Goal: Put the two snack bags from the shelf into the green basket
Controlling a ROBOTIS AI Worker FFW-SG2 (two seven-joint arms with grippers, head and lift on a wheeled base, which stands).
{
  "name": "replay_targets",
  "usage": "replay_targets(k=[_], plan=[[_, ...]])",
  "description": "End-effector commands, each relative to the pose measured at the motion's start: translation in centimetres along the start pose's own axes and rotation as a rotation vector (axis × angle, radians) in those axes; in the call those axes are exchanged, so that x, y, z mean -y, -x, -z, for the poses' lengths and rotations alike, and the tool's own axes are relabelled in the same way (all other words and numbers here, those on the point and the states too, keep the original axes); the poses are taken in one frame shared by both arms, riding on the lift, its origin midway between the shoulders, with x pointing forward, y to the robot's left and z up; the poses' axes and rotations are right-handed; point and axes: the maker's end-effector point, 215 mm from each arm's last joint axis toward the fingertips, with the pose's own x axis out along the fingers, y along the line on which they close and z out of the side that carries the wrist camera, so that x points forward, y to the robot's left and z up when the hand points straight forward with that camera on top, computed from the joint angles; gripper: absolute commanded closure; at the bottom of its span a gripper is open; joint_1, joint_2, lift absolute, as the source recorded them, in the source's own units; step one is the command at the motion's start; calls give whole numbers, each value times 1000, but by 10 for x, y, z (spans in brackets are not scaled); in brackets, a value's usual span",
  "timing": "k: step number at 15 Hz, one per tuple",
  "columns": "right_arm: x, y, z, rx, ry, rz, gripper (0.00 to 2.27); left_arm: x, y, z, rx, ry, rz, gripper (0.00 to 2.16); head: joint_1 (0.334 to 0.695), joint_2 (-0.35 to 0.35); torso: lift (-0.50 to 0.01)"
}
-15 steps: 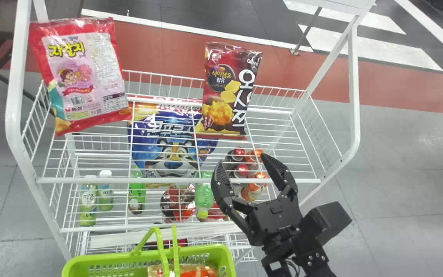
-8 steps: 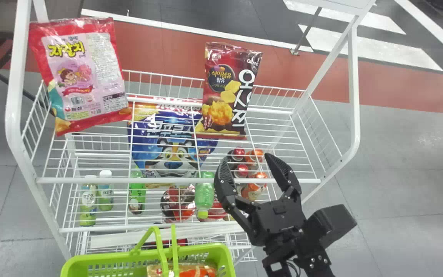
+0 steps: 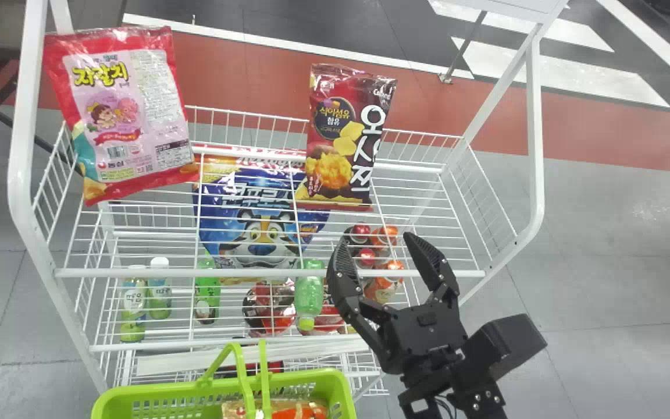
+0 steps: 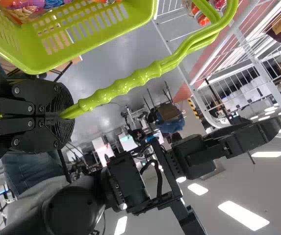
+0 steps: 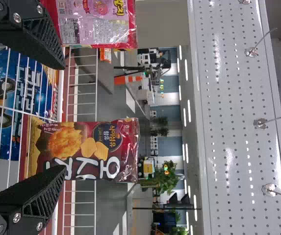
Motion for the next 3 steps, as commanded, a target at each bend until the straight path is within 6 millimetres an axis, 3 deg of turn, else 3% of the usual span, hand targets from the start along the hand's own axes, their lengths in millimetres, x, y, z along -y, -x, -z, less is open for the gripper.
replay_targets(k=[1,3], plan=[[0,0,-3,11,-7,2,93,1,0,0,0,0,1,2094,695,-350,-6],[0,0,-4,14,-7,2,93,1,0,0,0,0,1,2094,695,-350,-6]])
